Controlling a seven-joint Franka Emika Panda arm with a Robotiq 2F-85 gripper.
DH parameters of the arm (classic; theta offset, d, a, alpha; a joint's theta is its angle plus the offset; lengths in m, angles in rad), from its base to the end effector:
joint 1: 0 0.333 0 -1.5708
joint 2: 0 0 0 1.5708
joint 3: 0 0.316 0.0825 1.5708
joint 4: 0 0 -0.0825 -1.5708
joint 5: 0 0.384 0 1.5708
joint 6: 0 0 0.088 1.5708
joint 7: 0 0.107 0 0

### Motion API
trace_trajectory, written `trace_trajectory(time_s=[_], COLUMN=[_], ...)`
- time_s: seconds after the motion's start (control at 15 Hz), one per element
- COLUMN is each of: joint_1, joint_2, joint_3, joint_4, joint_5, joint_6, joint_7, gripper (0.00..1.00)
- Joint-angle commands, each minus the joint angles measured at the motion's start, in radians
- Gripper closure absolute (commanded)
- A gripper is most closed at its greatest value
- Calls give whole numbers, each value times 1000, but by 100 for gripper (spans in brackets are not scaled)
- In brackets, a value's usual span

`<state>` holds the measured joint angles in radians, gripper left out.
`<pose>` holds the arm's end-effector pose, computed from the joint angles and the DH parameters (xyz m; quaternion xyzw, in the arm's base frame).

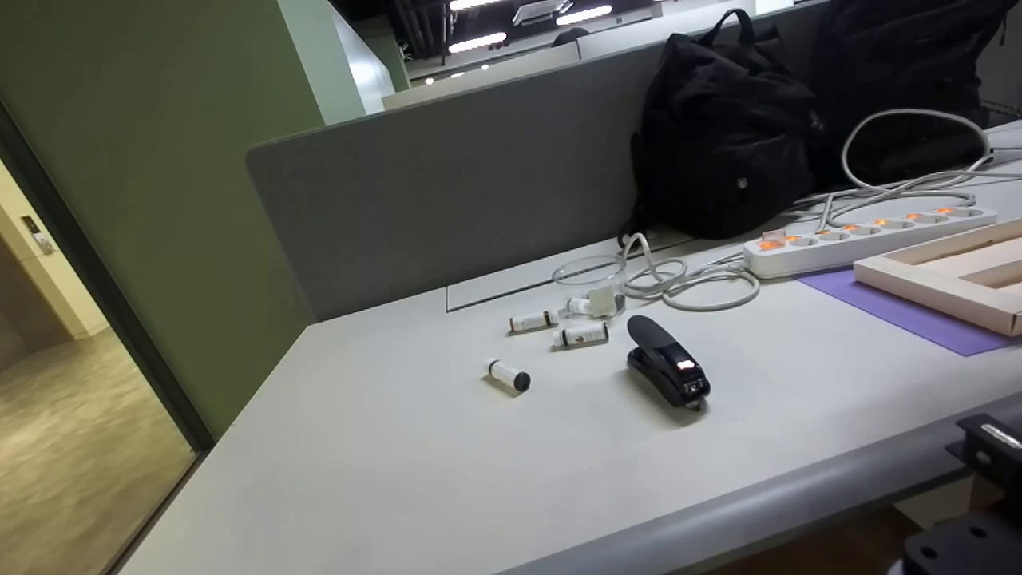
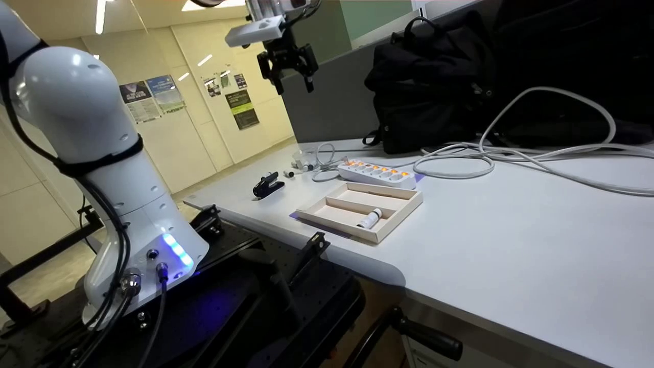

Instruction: Press the stapler

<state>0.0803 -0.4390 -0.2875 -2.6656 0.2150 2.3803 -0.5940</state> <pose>0.3921 -0.0763 0.3868 -0.9800 -0.1271 -0.1117 0.1044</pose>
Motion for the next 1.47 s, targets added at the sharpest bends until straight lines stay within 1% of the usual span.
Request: trace_trajectory(time_s=[0.0,0.13,0.2,0.27,0.33,0.4,0.53,0.67,0.73,0.8,0.87,0.93,1.07,1.13,1.4], joint_1=[90,169,215,267,343,399,528,615,639,637,628,632,631,630,629], joint_2=[26,62,94,130,177,214,290,350,384,433,467,387,446,463,473], joint_3=[153,233,271,298,289,294,278,277,280,291,294,301,301,300,299], joint_4=[-68,-103,-115,-124,-110,-109,-76,-40,-15,13,32,-33,5,15,25], joint_5=[38,66,85,114,181,229,367,476,513,508,484,483,482,482,482], joint_6=[103,202,269,350,414,477,568,632,654,684,692,670,686,689,691], joint_7=[72,92,101,95,35,11,-106,-233,-284,-286,-273,-242,-253,-256,-261], gripper=[0,0,21,26,32,41,55,67,76,81,89,70,85,89,89])
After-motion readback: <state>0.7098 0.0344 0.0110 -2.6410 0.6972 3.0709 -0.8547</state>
